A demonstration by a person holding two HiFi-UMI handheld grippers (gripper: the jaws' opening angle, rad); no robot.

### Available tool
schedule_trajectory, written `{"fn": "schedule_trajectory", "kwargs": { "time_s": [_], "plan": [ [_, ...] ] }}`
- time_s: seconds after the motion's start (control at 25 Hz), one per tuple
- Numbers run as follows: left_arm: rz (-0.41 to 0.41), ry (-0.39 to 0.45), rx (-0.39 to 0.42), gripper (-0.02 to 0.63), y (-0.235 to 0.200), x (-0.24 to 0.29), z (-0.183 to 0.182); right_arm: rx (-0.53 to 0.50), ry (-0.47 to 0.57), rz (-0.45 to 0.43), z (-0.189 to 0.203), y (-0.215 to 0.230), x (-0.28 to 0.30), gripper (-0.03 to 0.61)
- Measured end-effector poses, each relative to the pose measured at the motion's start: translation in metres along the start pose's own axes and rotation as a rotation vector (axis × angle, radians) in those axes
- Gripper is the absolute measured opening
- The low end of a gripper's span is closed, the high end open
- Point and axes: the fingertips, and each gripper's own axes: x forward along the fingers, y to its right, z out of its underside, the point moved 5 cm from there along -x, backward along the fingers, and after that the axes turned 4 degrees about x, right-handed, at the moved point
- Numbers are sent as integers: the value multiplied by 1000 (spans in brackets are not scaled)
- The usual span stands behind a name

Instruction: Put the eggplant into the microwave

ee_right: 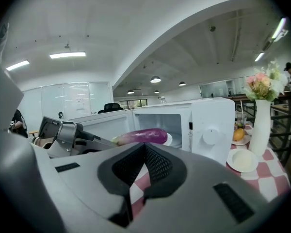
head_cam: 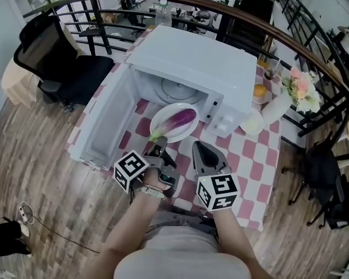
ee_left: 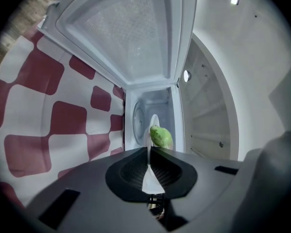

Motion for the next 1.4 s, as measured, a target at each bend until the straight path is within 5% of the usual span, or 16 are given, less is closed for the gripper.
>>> {"fn": "schedule_trajectory", "kwargs": {
  "time_s": [1.4],
  "plan": [
    [-74, -97, 3, 18, -56, 127, -69, -8, -54, 83, 25, 14, 97, 26]
  ]
}}
